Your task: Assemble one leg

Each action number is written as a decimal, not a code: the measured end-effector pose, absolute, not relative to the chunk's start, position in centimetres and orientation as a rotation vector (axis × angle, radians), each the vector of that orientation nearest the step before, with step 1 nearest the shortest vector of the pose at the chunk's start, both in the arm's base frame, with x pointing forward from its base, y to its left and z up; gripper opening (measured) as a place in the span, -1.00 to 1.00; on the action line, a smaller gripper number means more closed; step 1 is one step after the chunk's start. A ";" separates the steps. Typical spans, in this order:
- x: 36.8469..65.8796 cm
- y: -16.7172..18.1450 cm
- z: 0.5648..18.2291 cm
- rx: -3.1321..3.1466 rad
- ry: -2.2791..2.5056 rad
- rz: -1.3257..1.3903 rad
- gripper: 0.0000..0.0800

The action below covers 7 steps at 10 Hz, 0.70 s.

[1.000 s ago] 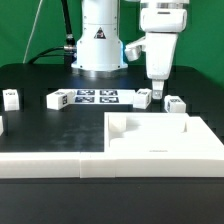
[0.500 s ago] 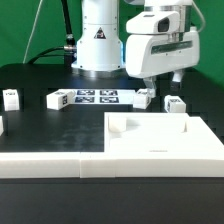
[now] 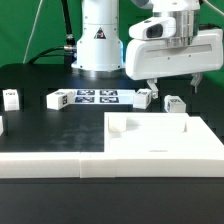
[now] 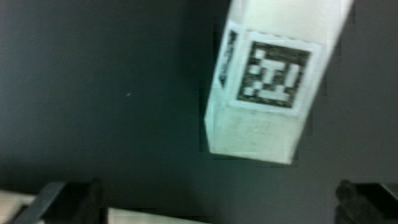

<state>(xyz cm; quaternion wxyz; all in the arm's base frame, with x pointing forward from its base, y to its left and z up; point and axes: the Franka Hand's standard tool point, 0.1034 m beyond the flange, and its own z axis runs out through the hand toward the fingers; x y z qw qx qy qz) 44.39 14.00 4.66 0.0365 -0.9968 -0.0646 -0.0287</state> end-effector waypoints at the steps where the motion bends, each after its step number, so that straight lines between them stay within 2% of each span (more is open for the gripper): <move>1: 44.3 14.1 4.6 -3.059 -0.089 -0.081 0.62; 5: 43.8 15.0 3.4 -3.066 -0.128 0.056 0.62; 7: 44.1 14.4 3.3 -3.061 -0.170 0.416 0.62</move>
Offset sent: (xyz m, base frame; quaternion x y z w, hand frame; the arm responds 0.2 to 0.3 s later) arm 0.0013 0.0184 -0.0163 0.0006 -0.0093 -0.0004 1.0000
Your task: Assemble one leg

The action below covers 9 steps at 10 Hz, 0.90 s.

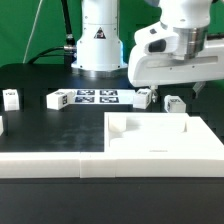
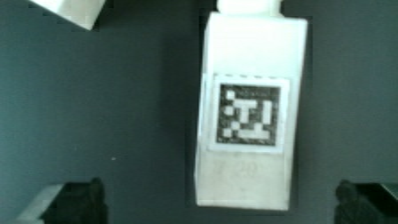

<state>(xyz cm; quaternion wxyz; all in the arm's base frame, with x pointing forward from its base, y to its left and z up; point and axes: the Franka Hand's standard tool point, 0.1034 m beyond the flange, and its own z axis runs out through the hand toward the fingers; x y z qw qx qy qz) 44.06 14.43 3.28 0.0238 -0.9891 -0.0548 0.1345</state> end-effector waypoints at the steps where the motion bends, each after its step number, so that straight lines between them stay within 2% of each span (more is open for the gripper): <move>1: 43.9 14.5 3.0 -3.051 -0.172 0.519 0.62; 3: 43.3 14.5 2.7 -2.991 -0.179 0.866 0.62; 4: 43.4 14.7 2.6 -2.973 -0.182 0.934 0.62; 7: 41.1 15.1 2.7 -2.847 -0.208 1.322 0.62; 9: 40.7 14.8 1.3 -2.817 -0.195 1.402 0.62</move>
Offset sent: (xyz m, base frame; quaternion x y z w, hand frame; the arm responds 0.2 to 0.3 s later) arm -0.0066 0.0096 0.0015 0.0163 -0.1697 0.0054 0.9853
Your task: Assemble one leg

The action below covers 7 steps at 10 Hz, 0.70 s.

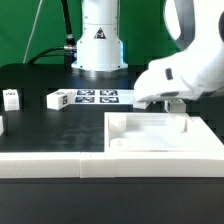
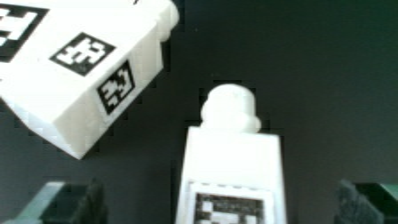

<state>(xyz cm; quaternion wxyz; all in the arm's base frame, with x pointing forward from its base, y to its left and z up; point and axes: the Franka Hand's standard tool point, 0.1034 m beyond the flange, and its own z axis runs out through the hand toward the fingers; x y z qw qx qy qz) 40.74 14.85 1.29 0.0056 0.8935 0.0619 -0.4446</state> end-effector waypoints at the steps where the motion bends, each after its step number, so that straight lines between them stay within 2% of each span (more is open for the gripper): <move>1: 40.5 15.0 1.0 2.785 0.157 -1.387 0.62; 5: 40.1 15.4 0.8 2.767 0.133 -1.385 0.57; 6: 40.1 15.4 0.8 2.767 0.133 -1.385 0.12; 7: 40.1 15.4 0.8 2.767 0.133 -1.385 0.12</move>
Offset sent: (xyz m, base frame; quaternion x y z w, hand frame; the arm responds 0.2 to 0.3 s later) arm 0.0017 -0.0044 -0.0112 -0.0242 0.0144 0.0397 0.9988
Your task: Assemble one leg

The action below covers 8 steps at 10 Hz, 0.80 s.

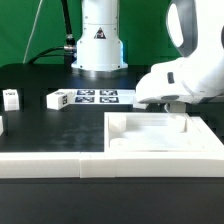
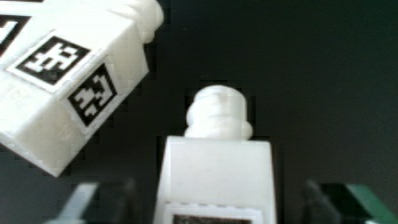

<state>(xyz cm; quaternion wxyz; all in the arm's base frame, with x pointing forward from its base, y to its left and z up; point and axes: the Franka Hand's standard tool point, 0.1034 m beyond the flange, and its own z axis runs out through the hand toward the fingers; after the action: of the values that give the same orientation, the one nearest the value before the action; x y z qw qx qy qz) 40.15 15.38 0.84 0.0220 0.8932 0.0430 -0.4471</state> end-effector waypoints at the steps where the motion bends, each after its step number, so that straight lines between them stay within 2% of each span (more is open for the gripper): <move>1: 40.1 15.4 0.8 2.767 0.133 -1.385 -0.29; 6: 40.2 15.3 1.0 2.769 0.144 -1.393 -0.28; 8: 40.9 14.4 4.3 2.773 0.174 -1.415 -0.28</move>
Offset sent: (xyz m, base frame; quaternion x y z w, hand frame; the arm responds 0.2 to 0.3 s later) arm 0.0000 0.0000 0.0000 0.0000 0.0000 0.0000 1.0000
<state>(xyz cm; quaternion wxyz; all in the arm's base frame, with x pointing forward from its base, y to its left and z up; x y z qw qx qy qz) 40.85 14.39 4.29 0.0118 0.8893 0.0558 -0.4537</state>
